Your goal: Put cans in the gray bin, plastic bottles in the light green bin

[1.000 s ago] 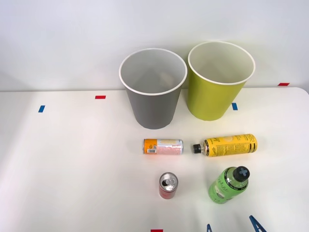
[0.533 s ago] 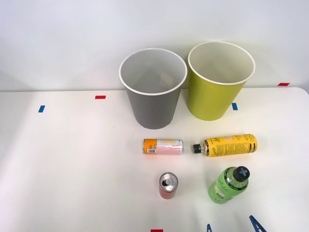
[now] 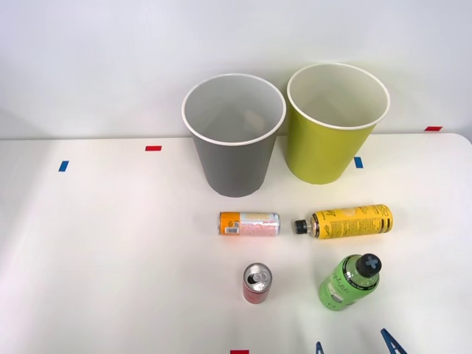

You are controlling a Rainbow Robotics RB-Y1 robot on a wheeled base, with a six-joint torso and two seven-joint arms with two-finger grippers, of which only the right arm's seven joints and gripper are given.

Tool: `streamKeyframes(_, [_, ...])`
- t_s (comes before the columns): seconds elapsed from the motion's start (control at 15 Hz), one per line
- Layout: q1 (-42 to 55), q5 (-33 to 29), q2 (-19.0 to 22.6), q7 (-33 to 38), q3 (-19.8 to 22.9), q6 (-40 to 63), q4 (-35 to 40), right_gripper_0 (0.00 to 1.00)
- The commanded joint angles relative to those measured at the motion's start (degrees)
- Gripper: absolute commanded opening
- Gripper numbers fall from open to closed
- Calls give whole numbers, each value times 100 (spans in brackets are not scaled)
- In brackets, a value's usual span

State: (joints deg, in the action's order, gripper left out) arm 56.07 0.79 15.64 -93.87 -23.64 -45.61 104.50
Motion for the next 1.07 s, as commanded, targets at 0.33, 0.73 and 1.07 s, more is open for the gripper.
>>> streamKeyframes(0.33, [0,0,0,0,0,0,0,100])
streamKeyframes(0.73, [0,0,0,0,0,0,0,100])
streamKeyframes(1.07, [-149,9,-53,18,-70,-53,-255,100])
